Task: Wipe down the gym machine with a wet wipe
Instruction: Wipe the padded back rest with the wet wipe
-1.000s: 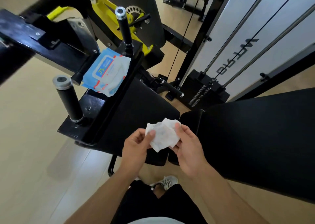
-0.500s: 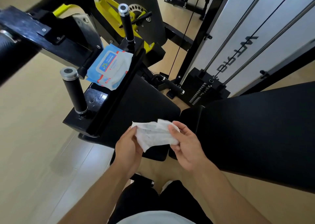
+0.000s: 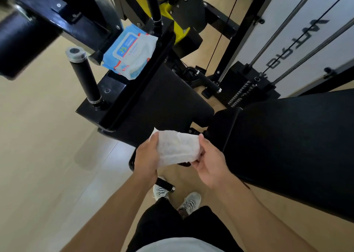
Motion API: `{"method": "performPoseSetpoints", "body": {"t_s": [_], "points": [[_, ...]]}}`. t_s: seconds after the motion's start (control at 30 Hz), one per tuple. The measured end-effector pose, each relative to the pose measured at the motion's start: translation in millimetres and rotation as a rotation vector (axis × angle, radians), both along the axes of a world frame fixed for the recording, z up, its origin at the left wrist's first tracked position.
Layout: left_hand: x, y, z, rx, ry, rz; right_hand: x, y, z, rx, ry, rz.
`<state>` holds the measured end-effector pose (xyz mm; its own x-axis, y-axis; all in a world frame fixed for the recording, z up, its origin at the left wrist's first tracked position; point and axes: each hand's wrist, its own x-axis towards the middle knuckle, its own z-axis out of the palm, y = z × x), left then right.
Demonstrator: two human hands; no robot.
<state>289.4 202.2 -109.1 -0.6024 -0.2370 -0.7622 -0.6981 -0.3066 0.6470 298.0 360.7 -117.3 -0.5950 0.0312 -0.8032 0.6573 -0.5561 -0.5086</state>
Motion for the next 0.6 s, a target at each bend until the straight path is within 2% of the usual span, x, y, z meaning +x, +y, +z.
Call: {"method": "performPoseSetpoints", "body": {"t_s": [0.13, 0.23, 0.3, 0.5, 0.6], "points": [[7, 8, -12, -0.069, -0.093, 0.144, -3, 1, -3, 0.321, 0.052, 0.01], [8, 19, -7, 0.057, -0.133, 0.335, -4, 8, -3, 0.54, 0.113, -0.044], [7, 26, -3, 0.111, -0.122, 0.363, -3, 16, -1, 0.676, 0.159, -0.053], [10, 39, 3, 0.096, 0.036, 0.06, -4, 38, 11, 0.909, 0.397, 0.015], [11, 47, 8, 0.11, 0.103, -0.102, -1, 39, 20, 0.972, 0.596, 0.089]]}}
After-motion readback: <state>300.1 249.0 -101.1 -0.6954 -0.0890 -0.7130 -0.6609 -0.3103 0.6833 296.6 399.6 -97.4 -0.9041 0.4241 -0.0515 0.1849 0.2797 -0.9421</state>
